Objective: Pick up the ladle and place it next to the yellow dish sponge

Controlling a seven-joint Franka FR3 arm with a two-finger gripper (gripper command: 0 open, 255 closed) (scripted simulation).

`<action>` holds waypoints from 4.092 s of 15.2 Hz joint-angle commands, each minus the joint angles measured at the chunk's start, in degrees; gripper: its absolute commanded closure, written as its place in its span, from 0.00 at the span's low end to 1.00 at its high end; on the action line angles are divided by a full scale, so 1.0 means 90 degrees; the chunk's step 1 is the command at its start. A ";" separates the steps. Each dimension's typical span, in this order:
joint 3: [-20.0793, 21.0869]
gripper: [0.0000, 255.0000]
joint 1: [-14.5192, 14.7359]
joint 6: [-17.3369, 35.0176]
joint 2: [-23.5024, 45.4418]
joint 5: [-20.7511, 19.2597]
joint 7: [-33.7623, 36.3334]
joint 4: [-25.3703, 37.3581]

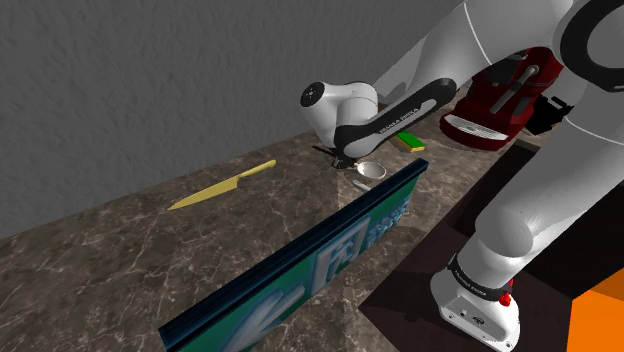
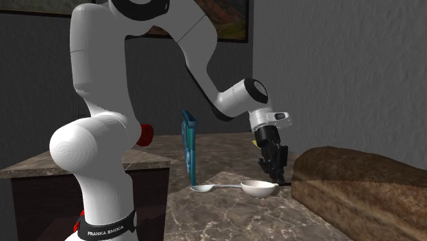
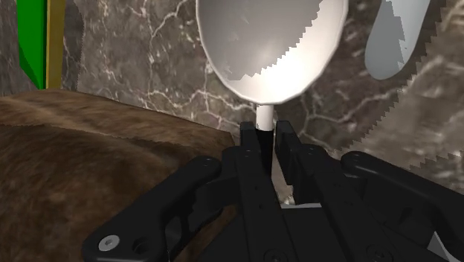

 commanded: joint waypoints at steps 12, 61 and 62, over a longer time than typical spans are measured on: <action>-0.0005 1.00 0.0024 -0.0359 -0.0440 0.0344 -0.0481 0.0160; -0.4690 1.00 -0.2452 0.2796 -0.2666 -0.1598 -0.5559 -0.1359; -0.4833 1.00 -0.2513 0.2926 -0.2558 -0.1633 -0.5689 -0.1271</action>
